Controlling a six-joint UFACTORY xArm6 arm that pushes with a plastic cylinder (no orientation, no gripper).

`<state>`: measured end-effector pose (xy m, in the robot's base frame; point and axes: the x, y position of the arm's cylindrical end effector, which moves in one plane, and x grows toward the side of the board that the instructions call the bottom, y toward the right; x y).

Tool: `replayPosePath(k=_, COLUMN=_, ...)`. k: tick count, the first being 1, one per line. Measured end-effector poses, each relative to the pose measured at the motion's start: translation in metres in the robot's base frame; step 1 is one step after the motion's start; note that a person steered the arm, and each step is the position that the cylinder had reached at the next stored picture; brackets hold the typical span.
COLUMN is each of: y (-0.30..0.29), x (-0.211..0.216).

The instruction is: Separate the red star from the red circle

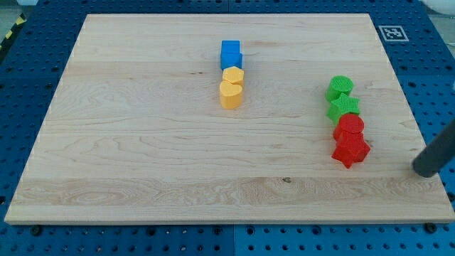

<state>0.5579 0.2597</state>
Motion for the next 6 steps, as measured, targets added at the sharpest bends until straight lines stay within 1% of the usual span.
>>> replayPosePath(k=1, y=-0.048, x=-0.012)
replayPosePath(k=2, y=-0.075, x=-0.019)
replayPosePath(k=4, y=-0.090, x=-0.014)
replayPosePath(k=6, y=-0.120, x=-0.014)
